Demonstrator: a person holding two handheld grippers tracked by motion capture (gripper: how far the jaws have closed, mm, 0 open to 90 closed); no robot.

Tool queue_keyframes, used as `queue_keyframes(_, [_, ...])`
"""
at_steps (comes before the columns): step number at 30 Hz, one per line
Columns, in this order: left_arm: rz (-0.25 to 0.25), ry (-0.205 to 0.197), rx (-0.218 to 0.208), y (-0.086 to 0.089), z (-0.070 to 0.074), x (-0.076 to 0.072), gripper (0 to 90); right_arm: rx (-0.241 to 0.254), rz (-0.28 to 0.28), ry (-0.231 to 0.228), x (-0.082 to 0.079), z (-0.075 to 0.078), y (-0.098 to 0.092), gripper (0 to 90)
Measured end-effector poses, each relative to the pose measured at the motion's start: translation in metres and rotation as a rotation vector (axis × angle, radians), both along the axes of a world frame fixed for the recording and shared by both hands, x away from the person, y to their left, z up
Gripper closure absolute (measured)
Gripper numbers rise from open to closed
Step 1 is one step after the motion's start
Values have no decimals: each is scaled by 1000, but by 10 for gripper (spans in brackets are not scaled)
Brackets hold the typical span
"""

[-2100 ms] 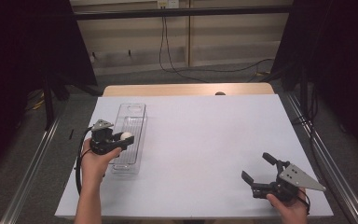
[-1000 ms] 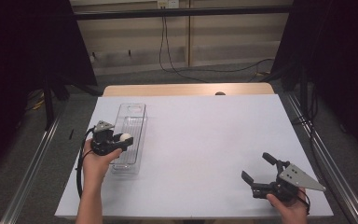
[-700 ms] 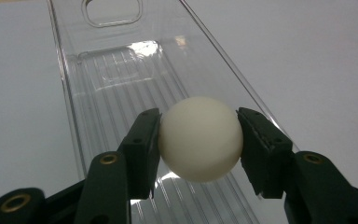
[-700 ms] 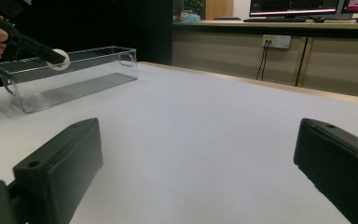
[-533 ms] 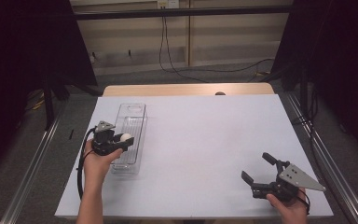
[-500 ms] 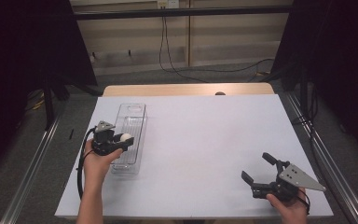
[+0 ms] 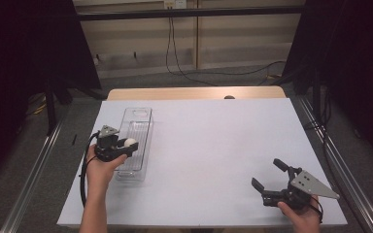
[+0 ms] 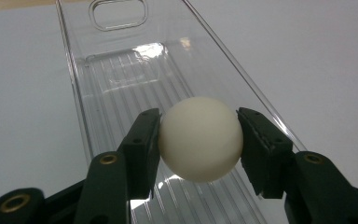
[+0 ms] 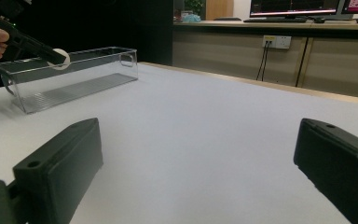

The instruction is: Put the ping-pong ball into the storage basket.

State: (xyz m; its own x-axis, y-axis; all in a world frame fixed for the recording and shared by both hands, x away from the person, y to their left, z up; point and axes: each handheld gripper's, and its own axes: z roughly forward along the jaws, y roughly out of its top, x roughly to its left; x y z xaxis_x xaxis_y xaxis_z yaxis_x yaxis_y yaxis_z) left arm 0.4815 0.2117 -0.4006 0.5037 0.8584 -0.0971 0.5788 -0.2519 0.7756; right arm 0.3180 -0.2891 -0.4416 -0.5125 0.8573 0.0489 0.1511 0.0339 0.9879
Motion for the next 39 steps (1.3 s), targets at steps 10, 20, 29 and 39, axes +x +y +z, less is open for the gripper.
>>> queue_keyframes(10, [-11, -1, 11, -1, -1, 1, 501, -3, -2, -1, 0, 0, 0, 7])
queue_keyframes(20, [-5, -5, 10, -2, -1, 2, 486, 2, -2, 0, -1, 0, -1, 7])
queue_keyframes(29, [-5, -12, 6, -1, 1, 1, 441, 0, -5, 1, -1, 0, -1, 7])
queue_keyframes(39, [14, -32, -12, -2, 4, -1, 332, 2, -5, 0, -1, 0, -1, 7])
